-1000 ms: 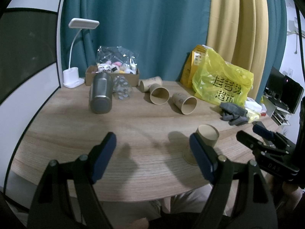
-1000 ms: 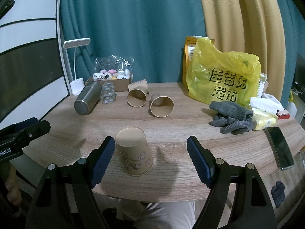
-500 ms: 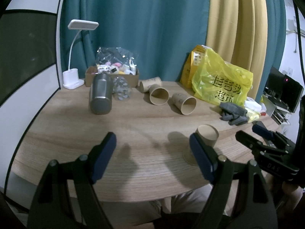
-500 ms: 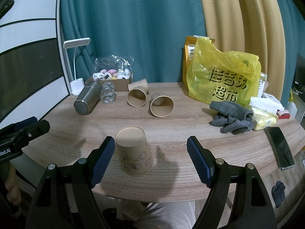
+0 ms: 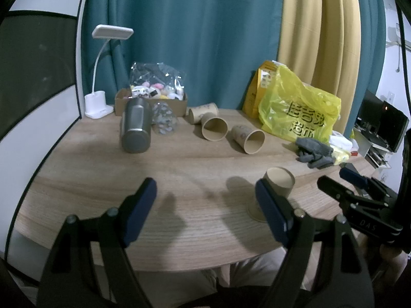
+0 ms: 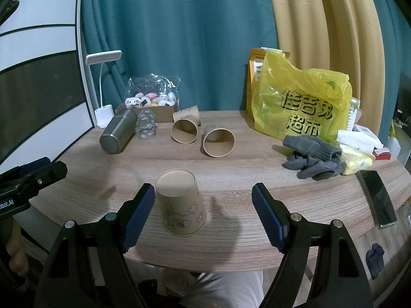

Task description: Flip cup upside down

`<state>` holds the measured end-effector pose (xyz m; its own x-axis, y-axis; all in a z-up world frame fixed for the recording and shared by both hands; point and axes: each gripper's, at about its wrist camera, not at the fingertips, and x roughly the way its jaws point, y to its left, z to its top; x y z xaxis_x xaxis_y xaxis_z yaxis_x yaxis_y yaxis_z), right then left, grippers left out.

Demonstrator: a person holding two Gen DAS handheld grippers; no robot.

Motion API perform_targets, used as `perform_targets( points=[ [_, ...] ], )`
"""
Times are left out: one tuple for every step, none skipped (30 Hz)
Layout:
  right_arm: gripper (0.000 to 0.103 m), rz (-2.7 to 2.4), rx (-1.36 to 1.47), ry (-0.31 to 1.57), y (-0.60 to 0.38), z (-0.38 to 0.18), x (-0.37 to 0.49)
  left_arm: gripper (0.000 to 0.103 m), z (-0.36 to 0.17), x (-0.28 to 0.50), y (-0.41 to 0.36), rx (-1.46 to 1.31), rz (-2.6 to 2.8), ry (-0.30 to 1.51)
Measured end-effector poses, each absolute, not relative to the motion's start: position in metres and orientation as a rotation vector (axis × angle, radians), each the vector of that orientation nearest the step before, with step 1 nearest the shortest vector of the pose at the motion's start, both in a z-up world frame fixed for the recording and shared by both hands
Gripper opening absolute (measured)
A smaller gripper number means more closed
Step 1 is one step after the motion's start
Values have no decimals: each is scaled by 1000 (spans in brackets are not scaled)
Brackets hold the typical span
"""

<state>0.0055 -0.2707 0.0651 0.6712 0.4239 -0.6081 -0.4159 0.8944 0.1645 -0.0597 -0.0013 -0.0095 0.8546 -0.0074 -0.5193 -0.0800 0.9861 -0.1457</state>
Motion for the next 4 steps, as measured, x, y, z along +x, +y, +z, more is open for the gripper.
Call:
perform_targets(
  points=[
    [81, 472, 13, 688, -271, 65, 5, 81, -10, -60, -2, -165, 36, 545],
    [81, 473, 13, 690, -270, 65, 5, 81, -10, -60, -2, -166, 36, 544],
    [81, 474, 12, 691, -270, 65, 6, 81, -10, -60, -2, -168, 37, 546],
    [81, 474, 11, 692, -269, 65, 5, 81, -11, -60, -2, -170, 38, 548]
  ],
)
